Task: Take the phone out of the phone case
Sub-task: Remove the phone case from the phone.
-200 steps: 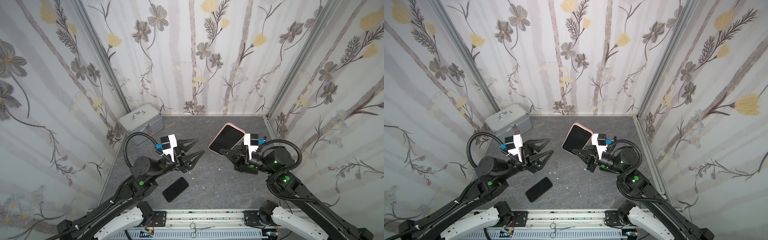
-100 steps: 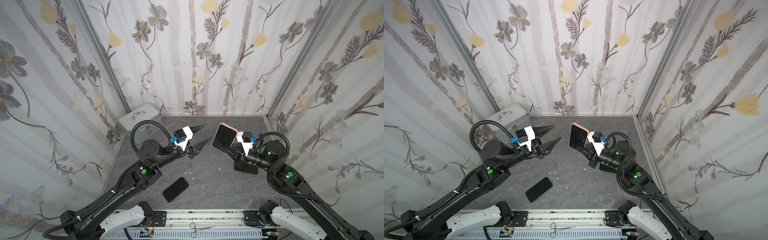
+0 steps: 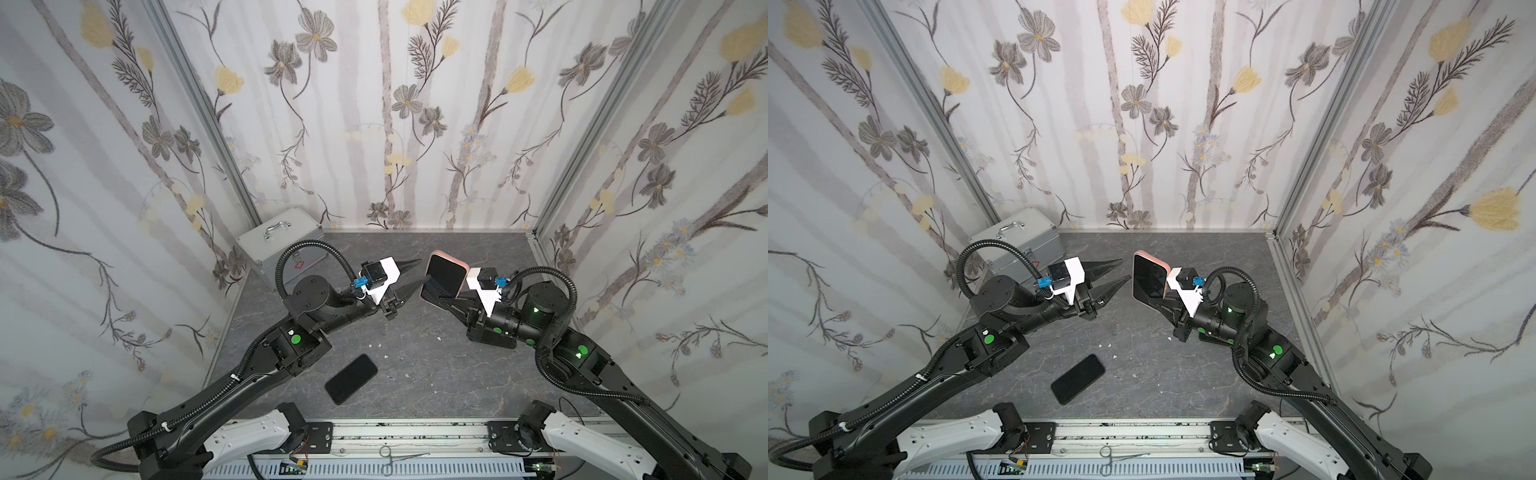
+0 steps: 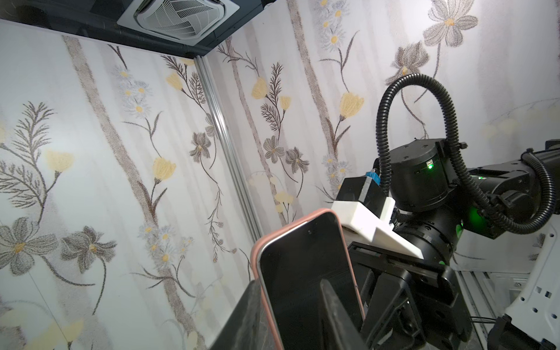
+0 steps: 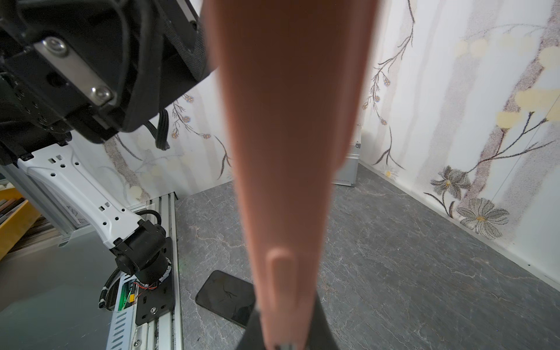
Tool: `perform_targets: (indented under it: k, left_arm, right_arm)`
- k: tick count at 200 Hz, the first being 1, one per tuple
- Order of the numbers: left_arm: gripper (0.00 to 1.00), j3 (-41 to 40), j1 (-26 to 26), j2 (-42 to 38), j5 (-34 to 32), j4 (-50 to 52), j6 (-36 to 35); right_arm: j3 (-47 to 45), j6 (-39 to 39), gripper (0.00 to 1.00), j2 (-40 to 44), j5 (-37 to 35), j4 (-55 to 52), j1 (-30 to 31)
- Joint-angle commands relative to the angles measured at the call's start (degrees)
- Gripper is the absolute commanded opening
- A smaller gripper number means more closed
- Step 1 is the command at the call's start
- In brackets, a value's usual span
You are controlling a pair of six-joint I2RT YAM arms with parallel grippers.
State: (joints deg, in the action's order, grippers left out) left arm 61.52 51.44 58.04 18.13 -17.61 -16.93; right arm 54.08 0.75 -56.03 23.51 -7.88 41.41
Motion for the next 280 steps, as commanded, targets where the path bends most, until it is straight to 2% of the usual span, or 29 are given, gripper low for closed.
perform_targets:
  k: [1,93,141,192,280]
  left_arm:
    - [0.34,0.2,0.1,0.1,0.5,-0.8,-0.9]
    - [0.33,0.5,0.1,0.5,-0.4,-0.8,-1.3]
    - [0.38,0.3,0.1,0.2,-1.9,-0.9,-1.6]
    - [0.38,0.1,0.1,0.0,-2.1,-0.8,-1.5]
    - [0.34,-0.2,0.1,1.1,-1.0,-0.7,-1.2]
  right_arm:
    - [1.0,-1.7,0.0,-0.6,0.0,2.4,0.6]
    - [1.6,-2.3,0.0,-1.8,0.4,2.3,2.0]
    - [1.6,-2.8,0.0,-1.9,0.8,2.3,2.4]
    - [1.4,-2.8,0.0,-2.1,0.9,2.3,2.7]
    - [2.0,-2.6,0.0,-3.0,0.8,1.9,3.5]
